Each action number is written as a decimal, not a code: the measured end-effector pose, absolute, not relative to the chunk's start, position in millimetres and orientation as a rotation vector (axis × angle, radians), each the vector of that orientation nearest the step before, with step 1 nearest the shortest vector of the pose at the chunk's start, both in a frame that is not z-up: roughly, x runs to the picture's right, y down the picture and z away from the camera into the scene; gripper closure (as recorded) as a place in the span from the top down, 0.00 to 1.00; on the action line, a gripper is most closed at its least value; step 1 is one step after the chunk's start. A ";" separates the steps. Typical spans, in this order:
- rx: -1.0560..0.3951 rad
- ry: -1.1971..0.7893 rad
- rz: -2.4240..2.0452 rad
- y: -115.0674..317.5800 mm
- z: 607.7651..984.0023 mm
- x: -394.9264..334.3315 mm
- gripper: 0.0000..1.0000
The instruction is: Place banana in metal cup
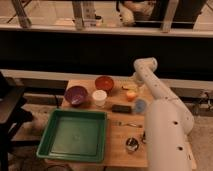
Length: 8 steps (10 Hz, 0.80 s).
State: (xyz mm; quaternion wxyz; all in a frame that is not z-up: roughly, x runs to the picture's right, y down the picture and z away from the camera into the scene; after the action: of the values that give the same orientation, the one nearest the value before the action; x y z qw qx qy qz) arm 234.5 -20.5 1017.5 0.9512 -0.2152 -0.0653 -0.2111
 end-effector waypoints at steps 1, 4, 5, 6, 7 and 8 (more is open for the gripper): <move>-0.452 -0.144 -0.418 -19.2 1019.1 233.8 0.78; -0.490 -0.177 -0.390 -13.6 1023.0 232.8 0.66; -0.506 -0.189 -0.383 -10.3 1024.3 232.1 0.66; -0.512 -0.200 -0.380 -9.8 1026.5 229.1 0.66; -0.523 -0.209 -0.381 -7.9 1028.7 225.1 0.66; -0.529 -0.214 -0.380 -6.7 1029.9 223.8 0.66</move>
State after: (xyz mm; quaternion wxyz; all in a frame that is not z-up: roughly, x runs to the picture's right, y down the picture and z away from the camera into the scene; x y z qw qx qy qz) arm 223.8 -6.7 1029.9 0.9418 -0.2593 -0.1050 -0.1865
